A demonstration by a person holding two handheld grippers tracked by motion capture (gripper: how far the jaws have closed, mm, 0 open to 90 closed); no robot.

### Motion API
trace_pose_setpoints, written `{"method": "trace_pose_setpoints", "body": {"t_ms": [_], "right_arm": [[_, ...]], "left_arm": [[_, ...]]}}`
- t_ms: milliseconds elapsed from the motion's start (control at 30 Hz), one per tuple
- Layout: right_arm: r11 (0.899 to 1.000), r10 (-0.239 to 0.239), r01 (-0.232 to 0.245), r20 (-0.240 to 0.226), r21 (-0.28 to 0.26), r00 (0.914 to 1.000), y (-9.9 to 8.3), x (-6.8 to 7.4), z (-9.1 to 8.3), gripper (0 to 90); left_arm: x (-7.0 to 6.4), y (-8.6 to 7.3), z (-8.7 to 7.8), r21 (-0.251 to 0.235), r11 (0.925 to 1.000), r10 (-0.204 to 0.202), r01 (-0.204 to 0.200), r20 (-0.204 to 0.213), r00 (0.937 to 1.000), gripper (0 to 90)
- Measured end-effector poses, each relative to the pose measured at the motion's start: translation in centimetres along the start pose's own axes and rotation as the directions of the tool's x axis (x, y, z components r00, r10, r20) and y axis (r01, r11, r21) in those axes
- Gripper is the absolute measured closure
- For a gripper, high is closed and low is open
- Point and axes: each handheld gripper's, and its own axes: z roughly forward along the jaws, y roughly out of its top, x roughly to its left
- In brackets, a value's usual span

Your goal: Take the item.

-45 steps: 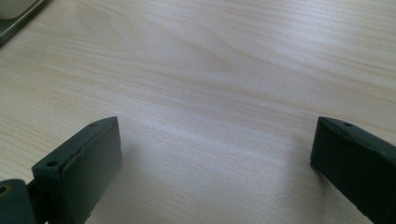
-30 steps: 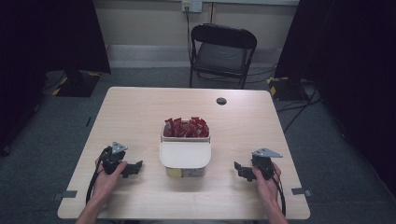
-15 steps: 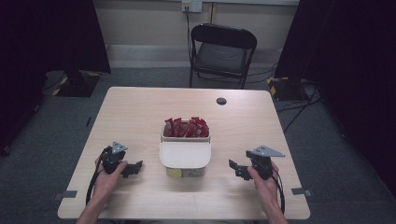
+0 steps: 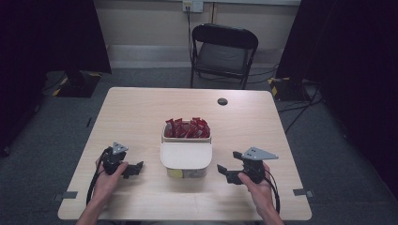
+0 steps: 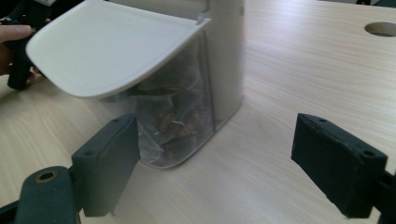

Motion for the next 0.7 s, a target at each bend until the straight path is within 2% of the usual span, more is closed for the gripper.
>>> {"method": "trace_pose_setpoints", "body": {"t_ms": [267,700], "right_arm": [[0.999,-0.034,0.034,-0.067,-0.002,0.9971,0.4,1.5,0.9,14.5],[0.997,-0.069,0.074,-0.126,0.034,0.9897,0.4,2.9,2.5,14.4]], "left_arm": [[0.0,0.0,0.0,0.000,1.0000,0.000,0.000,0.000,1.0000,0.0],[0.0,0.0,0.0,0.000,1.0000,0.000,0.000,0.000,1.0000,0.0]]}}
